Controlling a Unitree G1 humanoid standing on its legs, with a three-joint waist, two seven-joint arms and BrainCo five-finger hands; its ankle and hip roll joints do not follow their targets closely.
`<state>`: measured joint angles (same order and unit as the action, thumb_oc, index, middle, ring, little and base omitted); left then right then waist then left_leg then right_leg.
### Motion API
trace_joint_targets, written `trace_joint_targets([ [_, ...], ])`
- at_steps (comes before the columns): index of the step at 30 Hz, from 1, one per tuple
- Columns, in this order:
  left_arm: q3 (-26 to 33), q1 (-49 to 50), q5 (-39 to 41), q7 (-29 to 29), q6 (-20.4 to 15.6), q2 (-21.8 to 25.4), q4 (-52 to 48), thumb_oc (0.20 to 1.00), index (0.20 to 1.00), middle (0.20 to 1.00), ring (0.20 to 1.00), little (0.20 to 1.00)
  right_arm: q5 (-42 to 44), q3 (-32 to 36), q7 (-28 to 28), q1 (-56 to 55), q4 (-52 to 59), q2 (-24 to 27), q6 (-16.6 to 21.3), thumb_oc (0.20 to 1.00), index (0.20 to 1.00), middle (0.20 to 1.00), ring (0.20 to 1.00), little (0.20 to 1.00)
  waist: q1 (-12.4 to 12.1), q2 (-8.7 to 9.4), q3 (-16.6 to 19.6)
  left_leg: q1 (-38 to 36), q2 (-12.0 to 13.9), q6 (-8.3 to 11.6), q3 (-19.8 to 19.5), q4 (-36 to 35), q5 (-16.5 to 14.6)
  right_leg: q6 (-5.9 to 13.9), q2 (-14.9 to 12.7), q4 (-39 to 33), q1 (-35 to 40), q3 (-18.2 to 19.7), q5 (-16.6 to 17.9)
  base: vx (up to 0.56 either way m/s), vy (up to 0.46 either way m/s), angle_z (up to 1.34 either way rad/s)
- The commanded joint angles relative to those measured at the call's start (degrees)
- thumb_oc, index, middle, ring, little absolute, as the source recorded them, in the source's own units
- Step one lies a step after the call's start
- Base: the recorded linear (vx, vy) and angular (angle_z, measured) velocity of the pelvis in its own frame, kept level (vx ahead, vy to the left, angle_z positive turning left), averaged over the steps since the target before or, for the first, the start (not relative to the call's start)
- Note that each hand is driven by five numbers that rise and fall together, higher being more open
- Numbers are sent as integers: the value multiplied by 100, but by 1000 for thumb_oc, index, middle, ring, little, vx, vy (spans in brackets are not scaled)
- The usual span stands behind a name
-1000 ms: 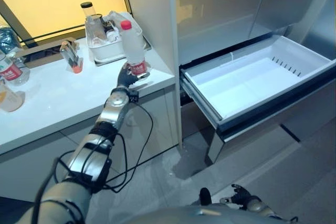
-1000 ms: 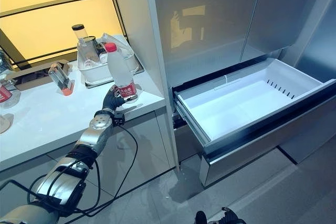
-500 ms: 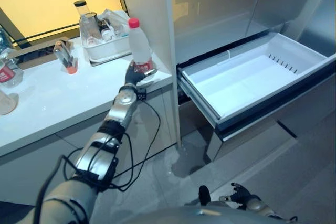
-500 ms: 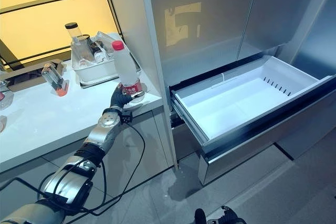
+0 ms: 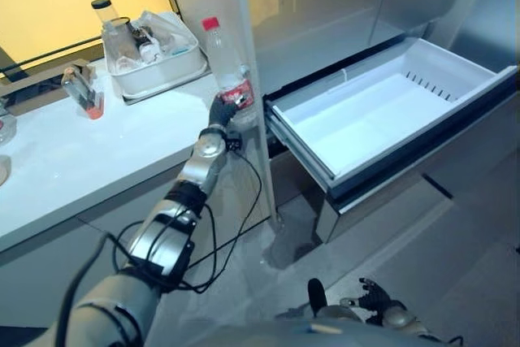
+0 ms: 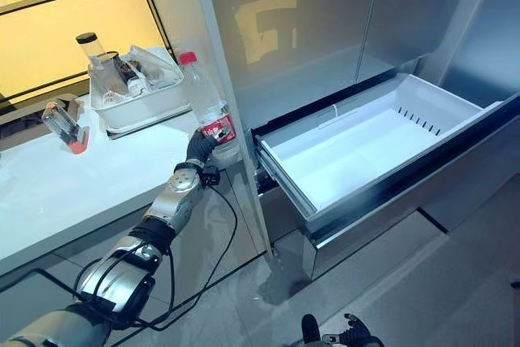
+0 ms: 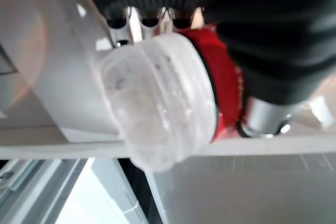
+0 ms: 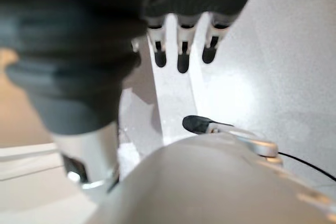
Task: Take the drinks into the refrigerator
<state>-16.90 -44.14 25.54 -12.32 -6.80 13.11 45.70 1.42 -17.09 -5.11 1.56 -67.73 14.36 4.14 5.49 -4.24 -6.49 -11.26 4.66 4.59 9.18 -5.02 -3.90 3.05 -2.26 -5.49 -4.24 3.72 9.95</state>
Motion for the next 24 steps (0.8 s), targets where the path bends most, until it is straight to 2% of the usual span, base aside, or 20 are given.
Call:
trace_joint_targets([
  [1, 78, -850, -33, 58, -377, -172, 109, 200, 200, 200, 200, 200, 136, -113, -55, 0, -209, -184, 136, 1000, 1000, 1000, 1000, 1000, 138, 121, 74, 248, -319, -299, -104, 80, 63, 291, -4, 169, 750, -14, -610, 0, 0, 0],
  [8, 78, -609, -33, 86, -422, -155, -150, 200, 200, 200, 200, 200, 220, -12, -116, 114, -326, -205, 147, 1000, 1000, 1000, 1000, 1000, 101, 112, 74, 253, -341, -308, -139, 72, 66, 289, -19, 164, 763, -42, -609, 0, 0, 0],
  [13, 127, -104, 27, 160, -512, -57, -717, 200, 200, 200, 200, 200, 387, 144, -130, 181, -313, -219, 181, 1000, 1000, 1000, 1000, 1000, 46, 127, 58, 276, -345, -315, -164, 97, 63, 287, -32, 174, 755, -63, -608, 0, 0, 0],
  [20, 399, 1112, 167, 420, -668, 234, -2052, 200, 200, 200, 200, 200, 915, 672, -193, 63, 236, -161, 409, 1000, 1000, 1000, 1000, 1000, -47, 167, 4, 338, -358, -336, -202, 140, 47, 289, -60, 197, 719, -87, -606, -4, 0, 0],
  [24, 795, 2265, 326, 640, -769, 337, -2921, 200, 200, 200, 200, 200, 1296, 1275, -336, -121, 861, -39, 603, 1000, 1000, 1000, 1000, 1000, -106, 199, -30, 395, -375, -362, -212, 192, 15, 292, -71, 233, 664, -71, -615, -20, 15, -2],
])
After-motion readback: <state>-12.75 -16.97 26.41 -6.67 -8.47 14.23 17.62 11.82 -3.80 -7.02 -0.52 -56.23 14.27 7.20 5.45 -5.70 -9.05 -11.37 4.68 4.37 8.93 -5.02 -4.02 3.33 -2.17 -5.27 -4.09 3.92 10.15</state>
